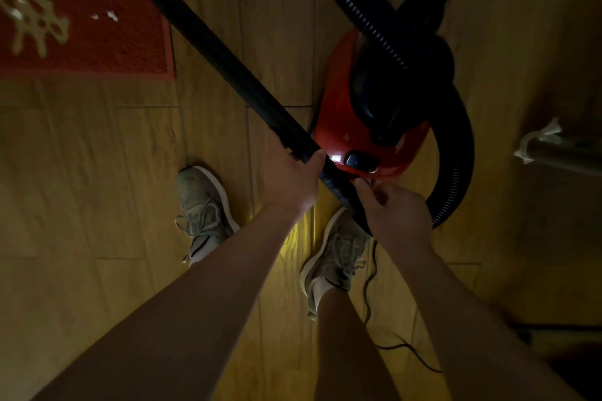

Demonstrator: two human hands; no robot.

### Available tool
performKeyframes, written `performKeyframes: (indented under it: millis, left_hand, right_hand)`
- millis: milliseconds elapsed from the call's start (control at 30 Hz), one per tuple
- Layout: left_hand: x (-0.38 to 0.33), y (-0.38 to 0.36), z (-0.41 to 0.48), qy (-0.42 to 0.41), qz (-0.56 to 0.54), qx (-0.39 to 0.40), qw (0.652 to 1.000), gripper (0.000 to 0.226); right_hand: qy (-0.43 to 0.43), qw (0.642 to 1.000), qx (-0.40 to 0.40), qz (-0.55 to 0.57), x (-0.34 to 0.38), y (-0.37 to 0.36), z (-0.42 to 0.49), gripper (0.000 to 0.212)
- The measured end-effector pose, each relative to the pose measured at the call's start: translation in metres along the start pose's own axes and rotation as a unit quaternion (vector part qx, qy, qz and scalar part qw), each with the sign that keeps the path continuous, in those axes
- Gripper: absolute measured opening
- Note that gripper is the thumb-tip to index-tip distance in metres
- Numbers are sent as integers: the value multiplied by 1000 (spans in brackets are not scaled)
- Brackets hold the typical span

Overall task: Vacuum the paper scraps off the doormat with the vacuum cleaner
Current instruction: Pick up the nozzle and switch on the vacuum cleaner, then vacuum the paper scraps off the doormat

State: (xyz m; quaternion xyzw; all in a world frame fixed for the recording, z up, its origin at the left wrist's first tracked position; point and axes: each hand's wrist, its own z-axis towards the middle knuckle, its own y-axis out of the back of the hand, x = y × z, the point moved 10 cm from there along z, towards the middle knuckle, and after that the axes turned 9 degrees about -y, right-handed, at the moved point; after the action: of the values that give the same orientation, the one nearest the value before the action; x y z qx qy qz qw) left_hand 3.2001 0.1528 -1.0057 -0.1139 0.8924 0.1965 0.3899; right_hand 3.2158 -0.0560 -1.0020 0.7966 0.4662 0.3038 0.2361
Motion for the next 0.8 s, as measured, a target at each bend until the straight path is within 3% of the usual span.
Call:
performKeyframes:
  millis: [300,433,633,800]
  left_hand:
    - [-32,37,-6,-14,-5,-15,1000,49]
    - [-52,51,-7,-27,-17,-24,999,45]
    - [-79,74,-13,-20,-65,-46,997,57]
    - [-100,98,-24,-18,-100,-66,993,48]
  right_hand:
    - [38,997,60,-9,47,26,-51,36]
    - [57,997,52,-26,73,43,-65,30]
    - [65,995,50,-56,110,66,-93,21]
    - [57,995,45,-65,146,84,-128,23]
